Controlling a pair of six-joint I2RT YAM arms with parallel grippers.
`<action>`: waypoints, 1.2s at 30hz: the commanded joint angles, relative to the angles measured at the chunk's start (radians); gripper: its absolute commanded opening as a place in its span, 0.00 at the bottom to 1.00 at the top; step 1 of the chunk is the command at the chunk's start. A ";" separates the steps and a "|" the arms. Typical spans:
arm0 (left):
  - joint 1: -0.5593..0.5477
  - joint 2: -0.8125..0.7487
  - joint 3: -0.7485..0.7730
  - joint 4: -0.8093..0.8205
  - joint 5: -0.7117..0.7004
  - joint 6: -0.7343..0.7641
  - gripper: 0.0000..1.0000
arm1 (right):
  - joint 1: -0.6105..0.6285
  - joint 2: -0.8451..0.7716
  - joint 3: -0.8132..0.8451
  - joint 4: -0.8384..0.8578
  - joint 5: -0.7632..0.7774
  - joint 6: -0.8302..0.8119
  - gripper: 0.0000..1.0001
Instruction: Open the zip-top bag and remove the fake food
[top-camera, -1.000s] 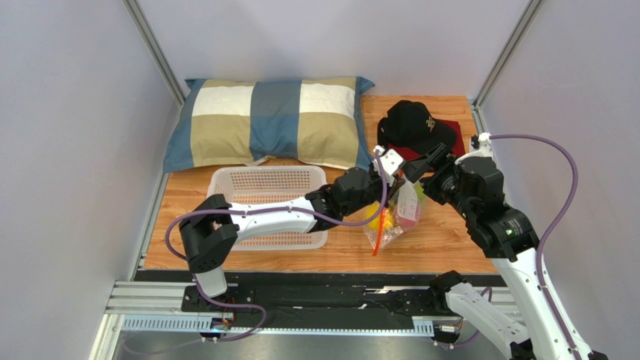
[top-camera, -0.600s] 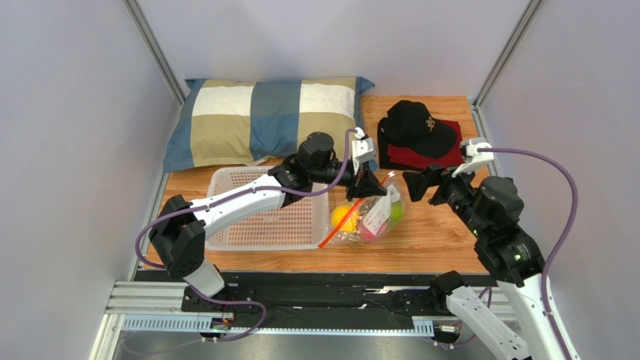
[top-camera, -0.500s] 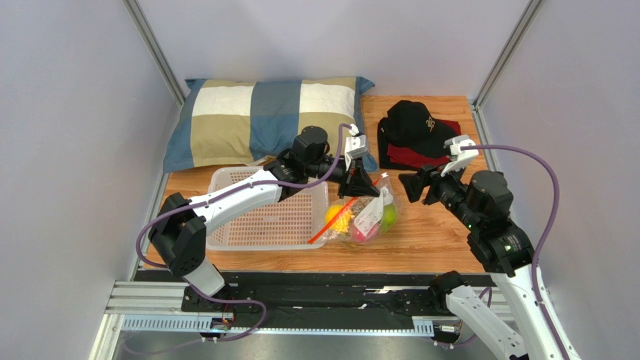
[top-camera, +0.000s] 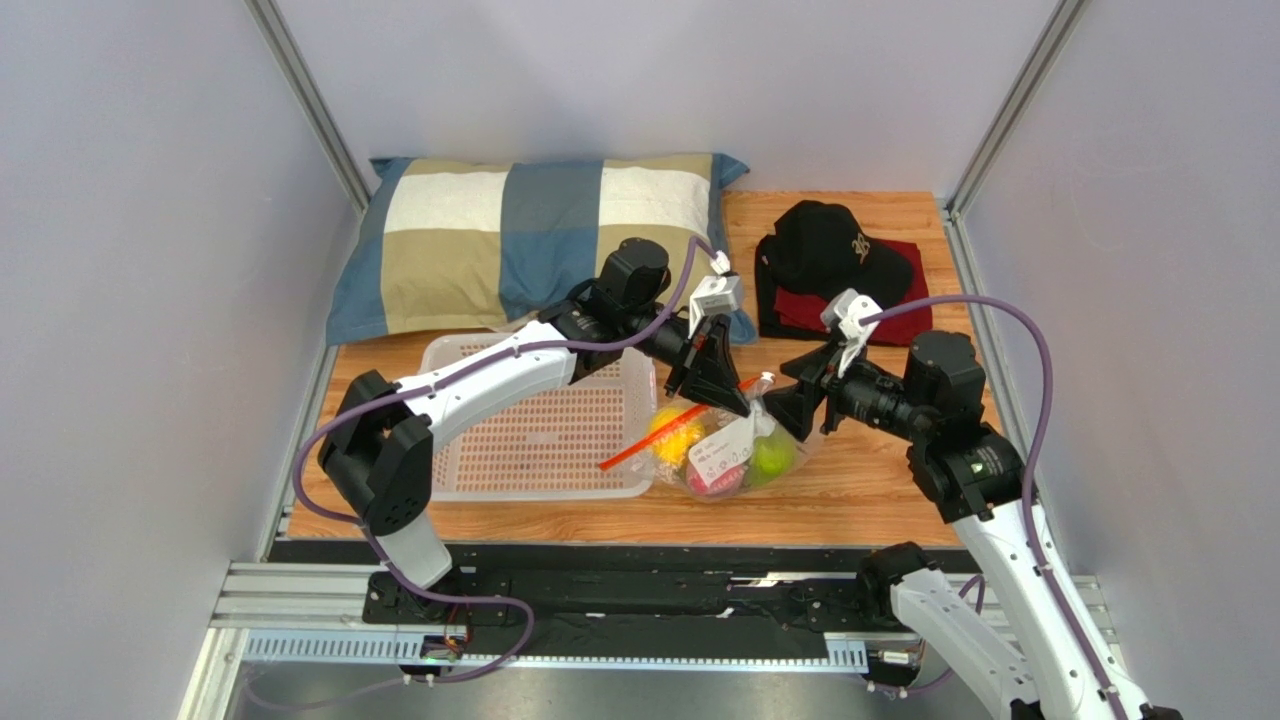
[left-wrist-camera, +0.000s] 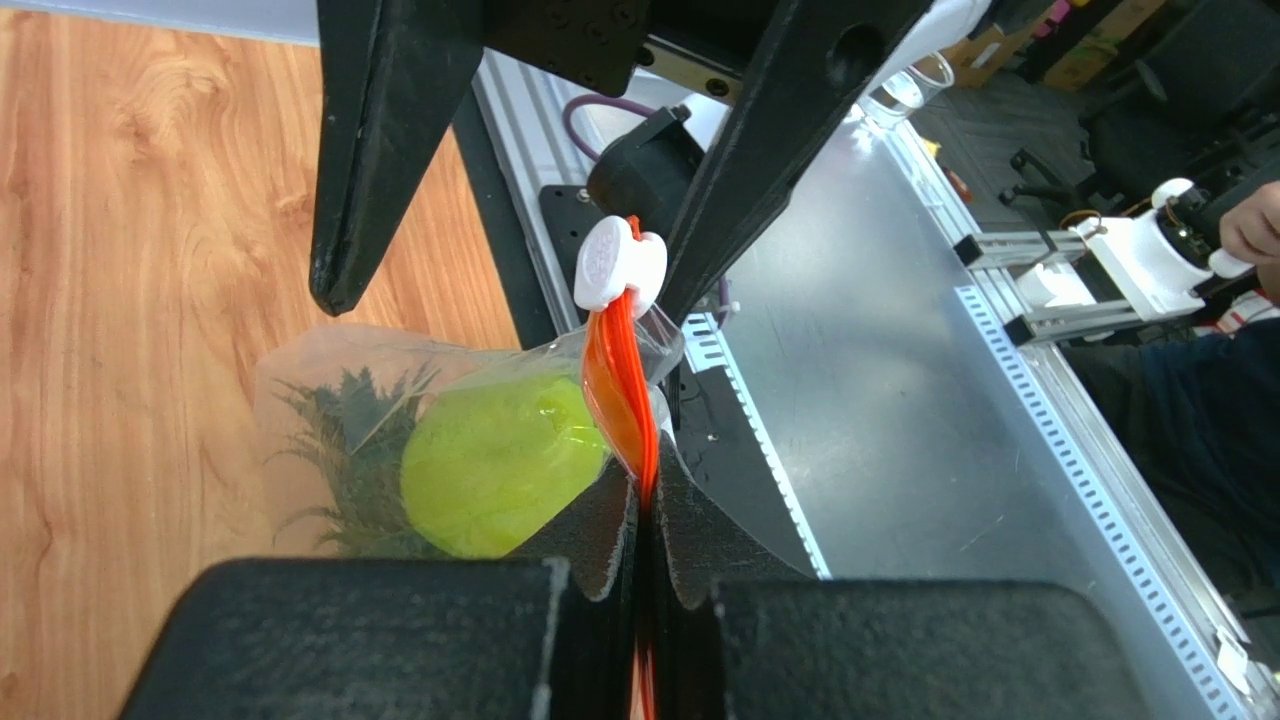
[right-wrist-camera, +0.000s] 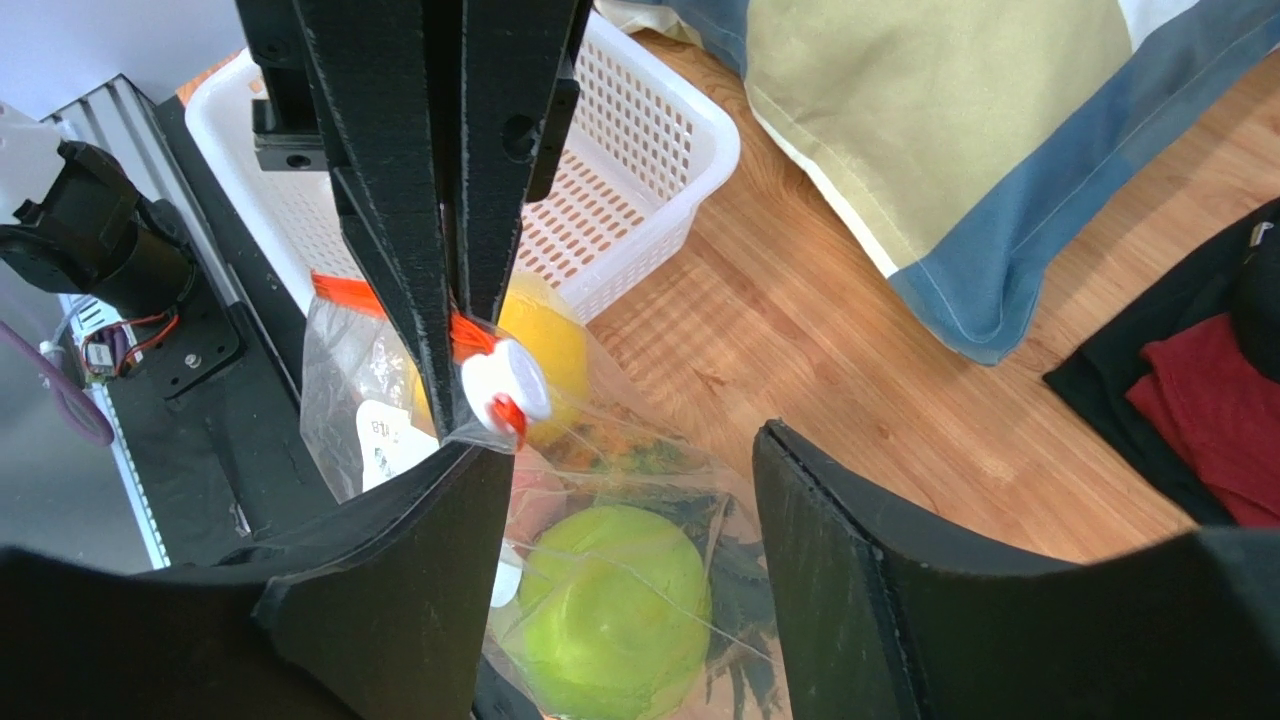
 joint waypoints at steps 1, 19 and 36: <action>0.007 -0.011 0.049 0.018 0.054 0.052 0.00 | 0.001 -0.017 0.008 0.046 -0.007 0.036 0.63; 0.009 -0.019 0.063 -0.046 0.053 0.071 0.00 | 0.001 -0.120 -0.105 0.126 -0.103 0.205 0.61; -0.008 -0.243 -0.128 0.173 -0.440 -0.004 0.58 | 0.001 -0.090 -0.111 0.190 -0.082 0.219 0.00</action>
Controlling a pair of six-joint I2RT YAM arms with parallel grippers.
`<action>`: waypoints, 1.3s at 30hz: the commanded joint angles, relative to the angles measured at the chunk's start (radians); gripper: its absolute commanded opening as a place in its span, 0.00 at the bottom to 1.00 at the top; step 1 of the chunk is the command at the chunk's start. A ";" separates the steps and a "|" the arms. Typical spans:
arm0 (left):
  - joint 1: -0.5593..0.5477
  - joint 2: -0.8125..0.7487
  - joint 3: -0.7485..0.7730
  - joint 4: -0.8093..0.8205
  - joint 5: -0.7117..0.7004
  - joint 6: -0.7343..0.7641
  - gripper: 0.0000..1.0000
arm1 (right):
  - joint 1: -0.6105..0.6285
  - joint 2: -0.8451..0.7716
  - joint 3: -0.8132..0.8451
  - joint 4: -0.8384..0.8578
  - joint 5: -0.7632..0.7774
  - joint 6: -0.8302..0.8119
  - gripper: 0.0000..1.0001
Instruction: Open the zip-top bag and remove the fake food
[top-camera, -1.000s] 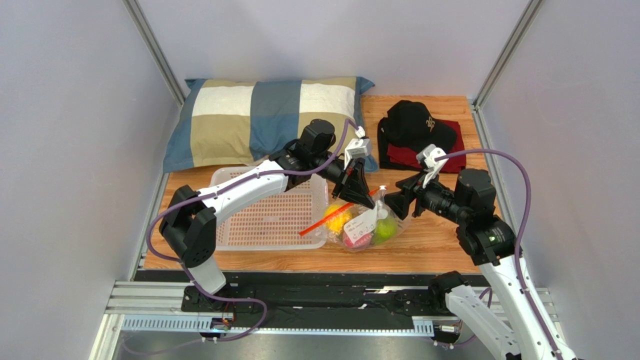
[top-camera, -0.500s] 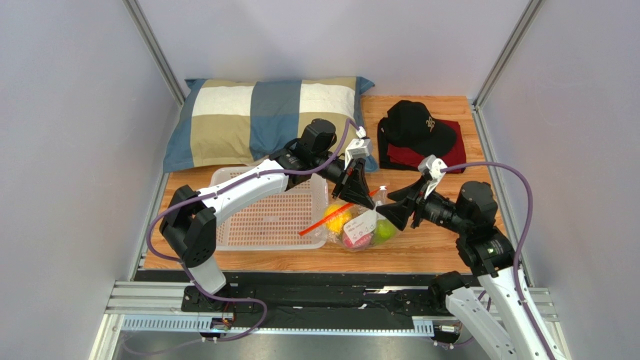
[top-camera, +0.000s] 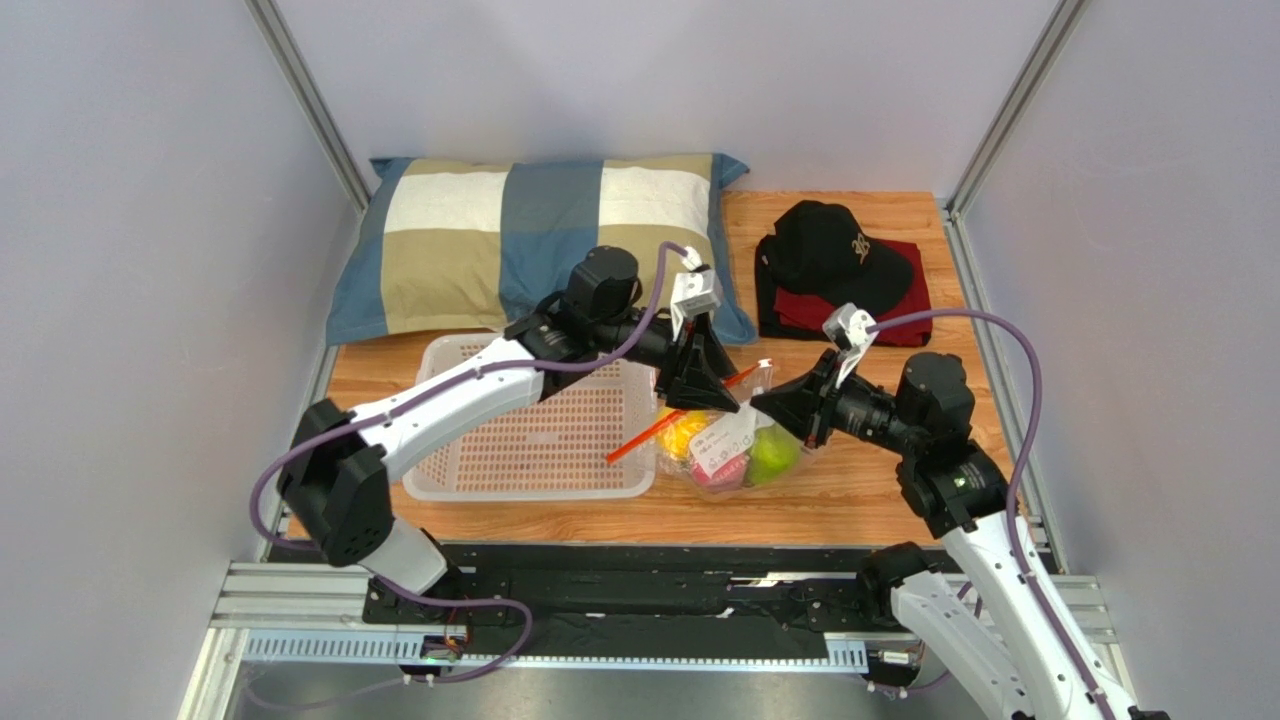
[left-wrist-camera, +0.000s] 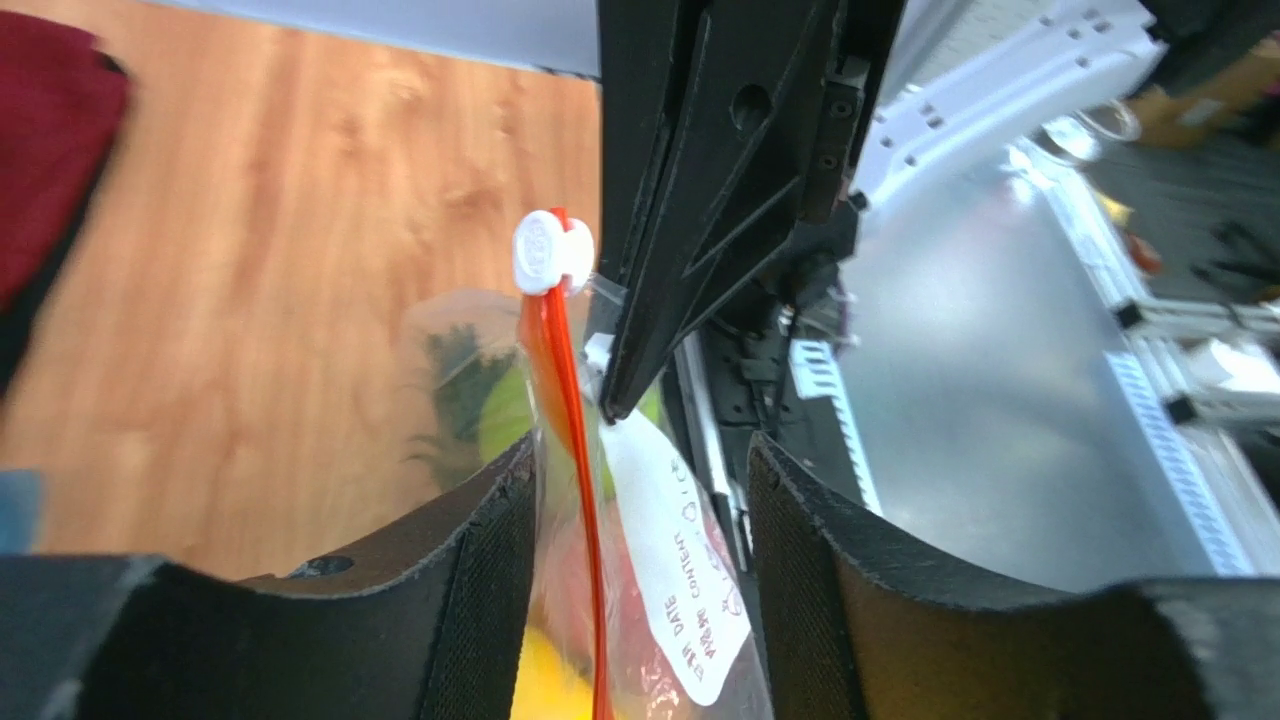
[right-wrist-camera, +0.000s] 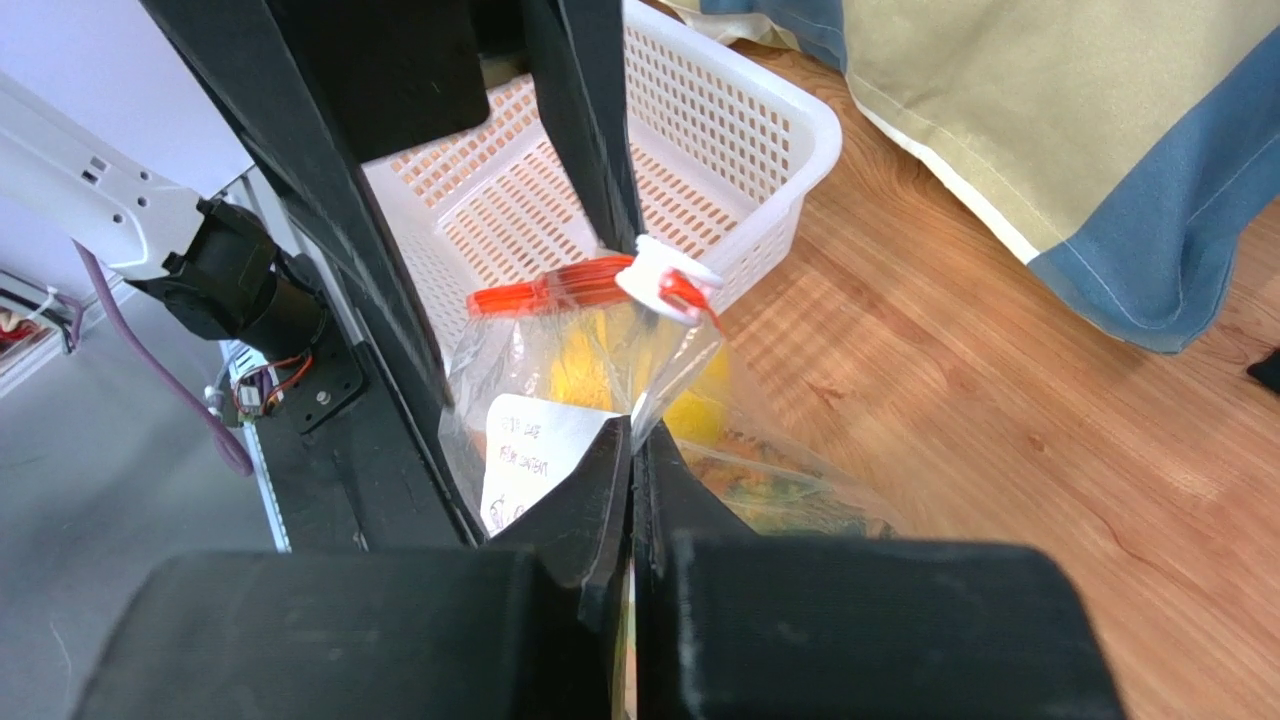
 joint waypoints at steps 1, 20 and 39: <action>-0.041 -0.129 -0.040 0.165 -0.251 0.000 0.57 | -0.003 -0.042 0.052 -0.003 -0.014 -0.007 0.00; -0.130 -0.069 0.035 0.119 -0.448 0.158 0.35 | -0.001 -0.041 0.072 -0.034 -0.079 -0.007 0.00; -0.121 -0.034 0.075 0.078 -0.230 0.174 0.00 | 0.000 -0.041 0.095 -0.117 -0.016 -0.050 0.12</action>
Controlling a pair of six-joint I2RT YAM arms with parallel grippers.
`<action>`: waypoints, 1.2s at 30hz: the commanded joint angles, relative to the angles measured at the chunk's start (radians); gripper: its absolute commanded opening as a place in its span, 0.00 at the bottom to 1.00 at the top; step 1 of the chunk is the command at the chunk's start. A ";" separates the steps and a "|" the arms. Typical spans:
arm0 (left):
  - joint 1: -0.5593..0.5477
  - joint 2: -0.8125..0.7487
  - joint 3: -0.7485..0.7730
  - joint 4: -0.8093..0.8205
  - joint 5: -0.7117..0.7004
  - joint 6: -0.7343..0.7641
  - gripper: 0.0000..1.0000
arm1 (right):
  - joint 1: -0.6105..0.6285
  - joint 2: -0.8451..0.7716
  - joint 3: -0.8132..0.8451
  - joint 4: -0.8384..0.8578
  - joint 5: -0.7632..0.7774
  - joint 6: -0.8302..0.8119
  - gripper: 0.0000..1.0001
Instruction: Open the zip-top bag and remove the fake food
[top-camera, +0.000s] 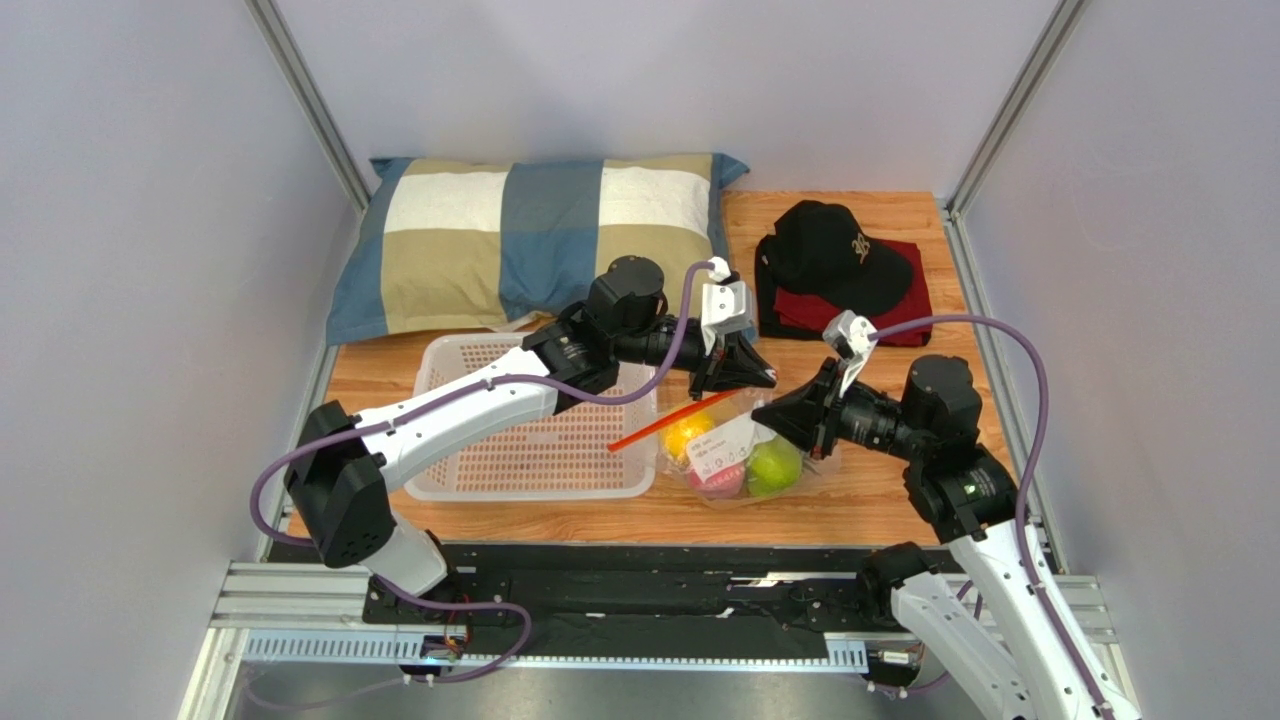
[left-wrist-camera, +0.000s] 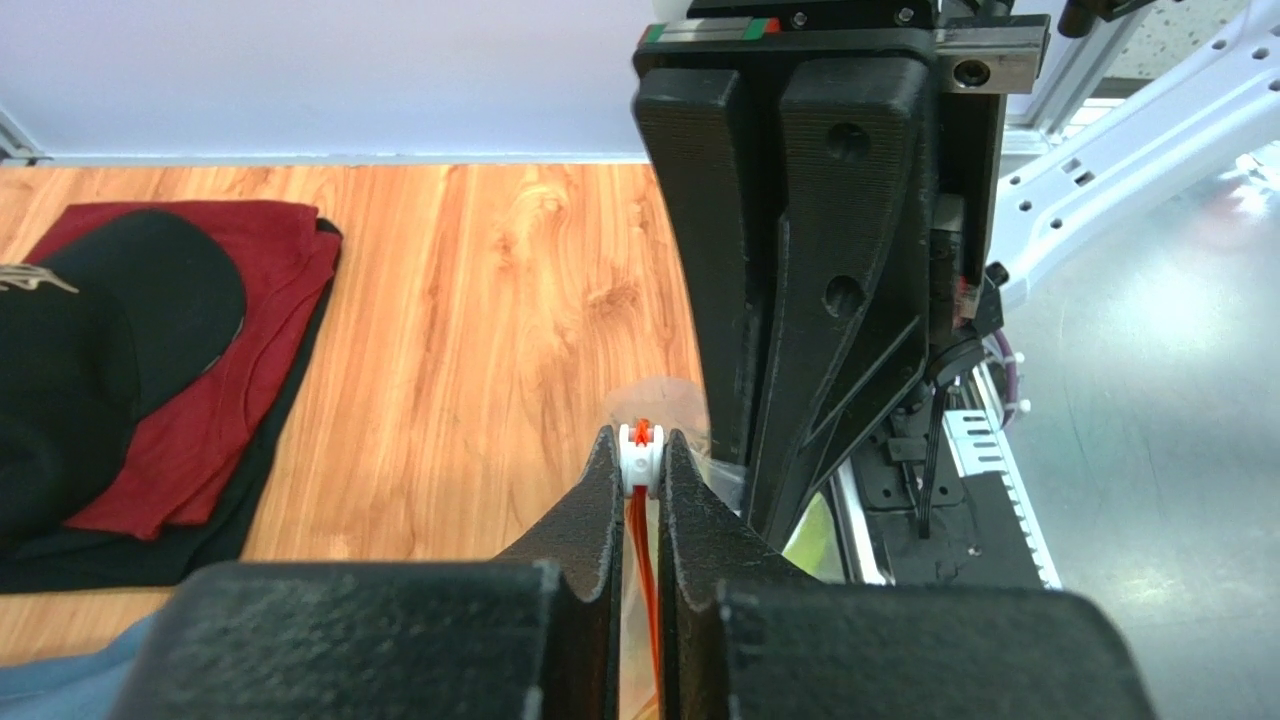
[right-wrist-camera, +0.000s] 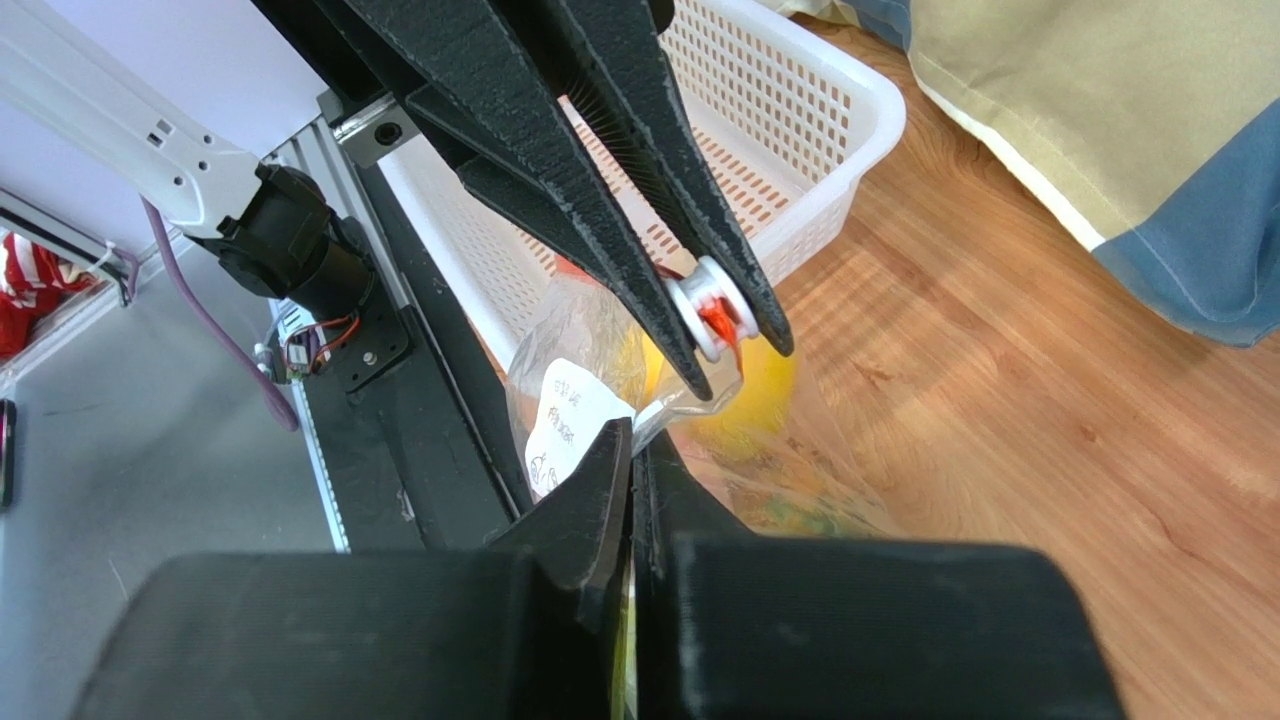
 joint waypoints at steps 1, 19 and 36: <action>0.003 -0.018 0.038 -0.010 0.034 0.028 0.00 | -0.001 -0.011 0.064 -0.032 0.069 -0.038 0.21; 0.006 -0.056 0.032 -0.074 0.052 0.010 0.00 | 0.000 0.043 0.022 0.069 0.101 -0.012 0.00; 0.067 -0.189 -0.283 -0.159 -0.380 -0.339 0.00 | -0.015 0.017 -0.001 0.159 0.436 0.090 0.00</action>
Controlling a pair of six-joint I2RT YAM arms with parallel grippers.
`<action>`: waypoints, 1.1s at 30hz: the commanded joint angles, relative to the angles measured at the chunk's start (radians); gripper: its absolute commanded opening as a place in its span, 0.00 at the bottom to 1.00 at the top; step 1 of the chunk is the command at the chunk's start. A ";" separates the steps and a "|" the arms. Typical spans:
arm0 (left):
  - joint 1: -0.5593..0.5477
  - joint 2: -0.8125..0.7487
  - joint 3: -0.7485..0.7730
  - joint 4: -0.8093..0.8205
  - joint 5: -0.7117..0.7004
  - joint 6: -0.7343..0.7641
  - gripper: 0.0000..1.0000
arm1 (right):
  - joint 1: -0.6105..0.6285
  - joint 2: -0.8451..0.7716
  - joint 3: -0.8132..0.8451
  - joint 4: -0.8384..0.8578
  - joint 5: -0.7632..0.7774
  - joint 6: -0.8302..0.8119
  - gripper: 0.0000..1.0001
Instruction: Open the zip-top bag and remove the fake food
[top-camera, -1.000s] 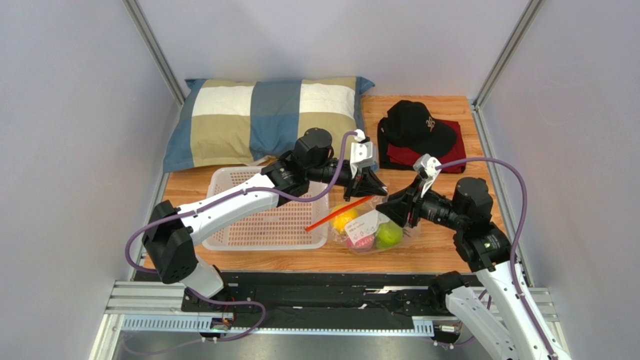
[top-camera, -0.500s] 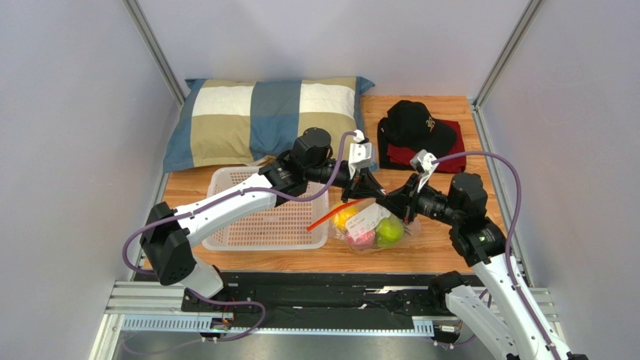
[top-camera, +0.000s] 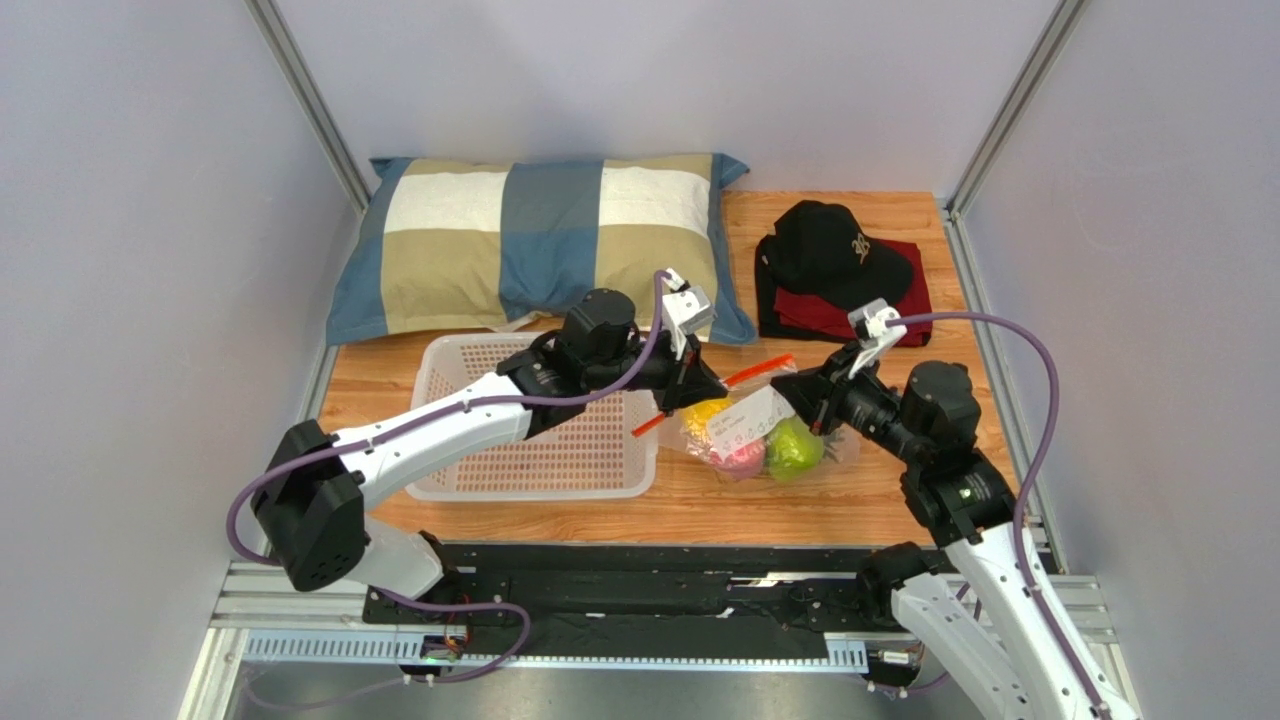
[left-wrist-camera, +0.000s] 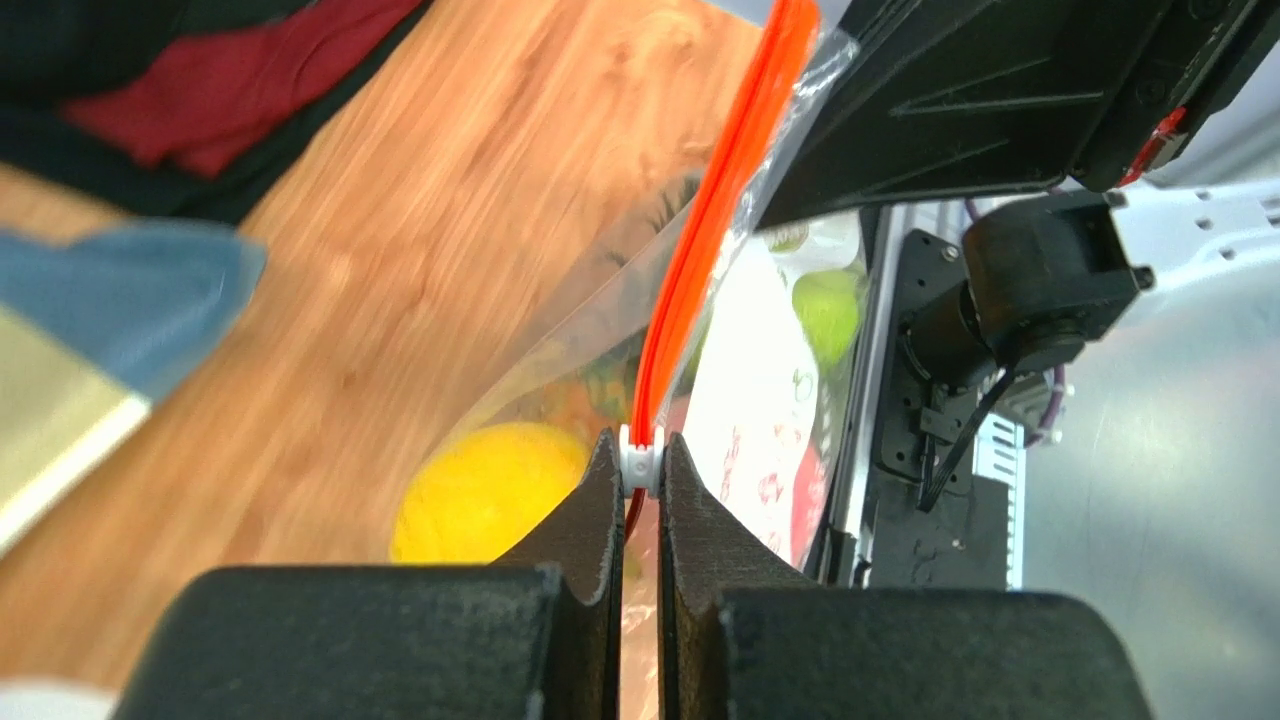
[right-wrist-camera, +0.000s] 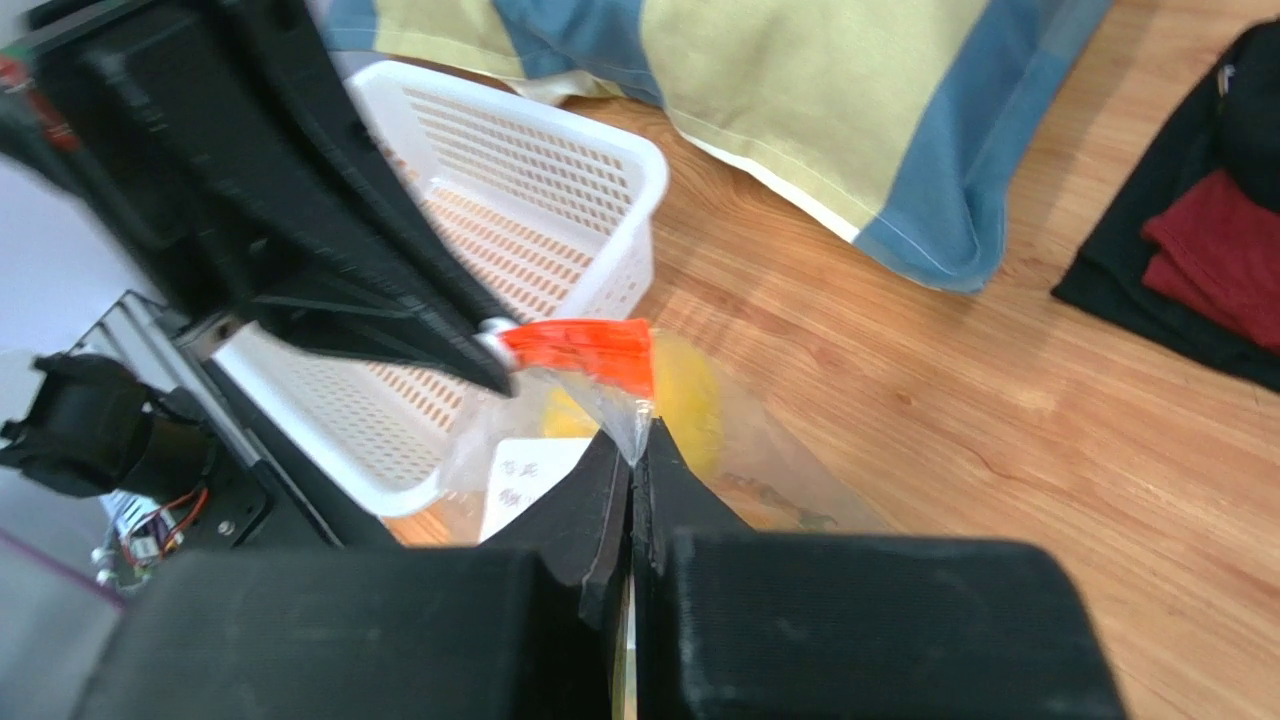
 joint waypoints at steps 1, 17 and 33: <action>0.015 -0.114 -0.095 -0.139 -0.162 -0.164 0.00 | -0.040 0.087 0.048 0.089 0.106 -0.020 0.00; -0.220 -0.372 -0.423 0.013 -0.169 -0.403 0.00 | -0.166 0.725 0.295 0.244 -0.403 -0.140 0.00; -0.009 -0.389 -0.060 -0.372 -0.378 -0.159 0.60 | -0.121 0.949 0.464 -0.093 -0.840 -0.572 0.00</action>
